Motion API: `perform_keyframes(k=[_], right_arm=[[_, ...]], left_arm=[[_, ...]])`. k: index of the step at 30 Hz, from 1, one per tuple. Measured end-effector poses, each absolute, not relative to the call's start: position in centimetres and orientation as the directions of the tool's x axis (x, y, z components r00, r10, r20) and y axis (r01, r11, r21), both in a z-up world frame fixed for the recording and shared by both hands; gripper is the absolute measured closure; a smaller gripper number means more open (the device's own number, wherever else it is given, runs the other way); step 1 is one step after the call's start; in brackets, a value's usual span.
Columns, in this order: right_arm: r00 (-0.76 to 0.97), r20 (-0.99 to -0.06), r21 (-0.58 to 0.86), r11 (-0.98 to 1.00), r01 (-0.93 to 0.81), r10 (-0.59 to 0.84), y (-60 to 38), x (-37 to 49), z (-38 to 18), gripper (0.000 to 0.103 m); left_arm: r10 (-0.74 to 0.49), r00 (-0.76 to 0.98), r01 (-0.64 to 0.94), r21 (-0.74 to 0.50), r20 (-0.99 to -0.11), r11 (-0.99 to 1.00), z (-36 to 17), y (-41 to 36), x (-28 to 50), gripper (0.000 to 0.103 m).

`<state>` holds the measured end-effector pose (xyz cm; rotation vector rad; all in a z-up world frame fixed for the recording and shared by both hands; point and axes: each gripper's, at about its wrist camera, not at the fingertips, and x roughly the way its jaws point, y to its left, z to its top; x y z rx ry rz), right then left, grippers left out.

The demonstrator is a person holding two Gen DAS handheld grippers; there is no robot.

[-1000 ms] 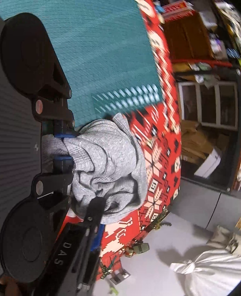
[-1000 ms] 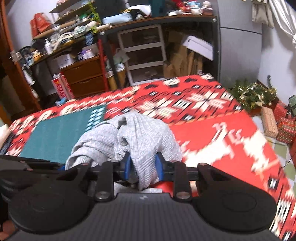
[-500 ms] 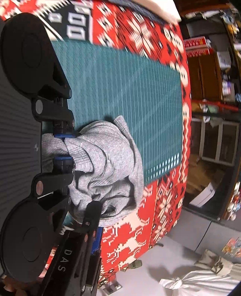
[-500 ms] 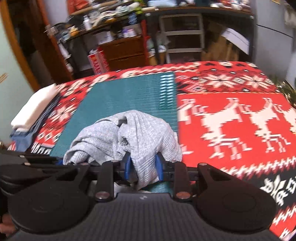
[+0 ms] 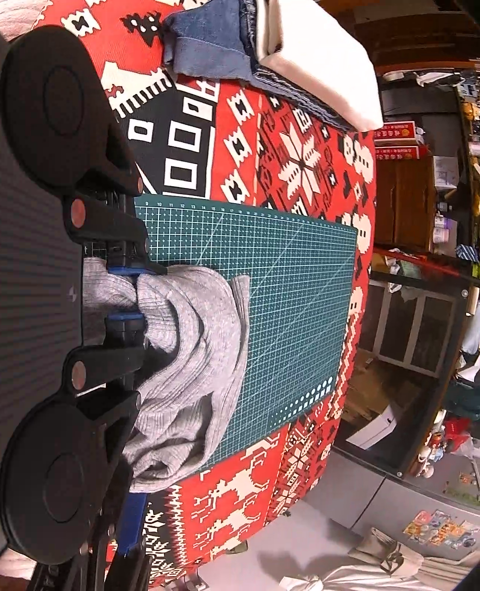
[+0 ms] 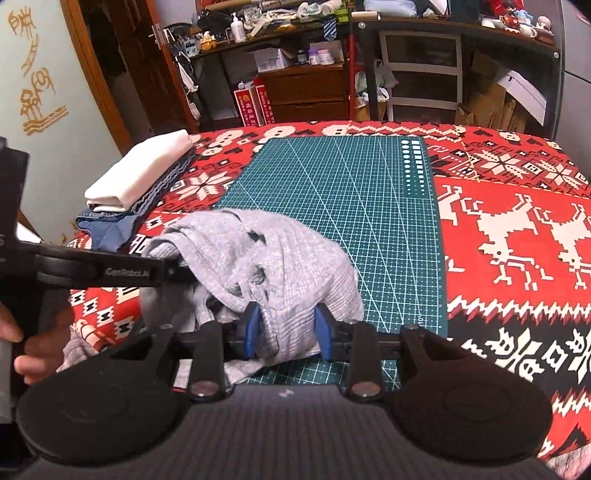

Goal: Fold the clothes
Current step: 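Lift the grey sweater with both grippers and carry it onto the green mat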

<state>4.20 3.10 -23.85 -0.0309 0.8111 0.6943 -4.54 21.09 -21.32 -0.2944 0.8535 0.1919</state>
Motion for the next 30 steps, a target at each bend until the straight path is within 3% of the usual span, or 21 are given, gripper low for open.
perform_keyframes(k=[10, 16, 20, 28, 30], right_arm=[[0.513, -0.674, 0.249, 0.817, -0.52, 0.532, -1.1, 5.1, -23.4, 0.067], [0.461, -0.7, 0.231, 0.783, -0.577, 0.546, -0.6, 4.3, -24.7, 0.067], [0.446, -0.697, 0.223, 0.76, -0.61, 0.562, 0.4, 3.6, -24.7, 0.068], [0.434, -0.693, 0.234, 0.749, -0.62, 0.576, 1.7, 4.2, -25.3, 0.077], [0.428, -0.692, 0.241, 0.745, -0.622, 0.581, 1.8, 4.5, -25.6, 0.086]], left_arm=[[0.041, 0.645, -0.244, -0.155, -0.763, 0.957, -20.6, 21.1, -6.6, 0.085], [0.067, 0.691, -0.192, -0.094, -0.719, 0.977, -18.6, 19.6, -8.3, 0.085], [0.019, 0.724, -0.113, -0.091, -0.69, 0.989, -17.6, 18.3, -9.0, 0.084], [-0.084, 0.695, 0.005, -0.113, -0.714, 0.994, -18.3, 15.0, -8.1, 0.085], [-0.103, 0.684, 0.027, -0.116, -0.722, 0.993, -18.8, 14.4, -7.8, 0.085]])
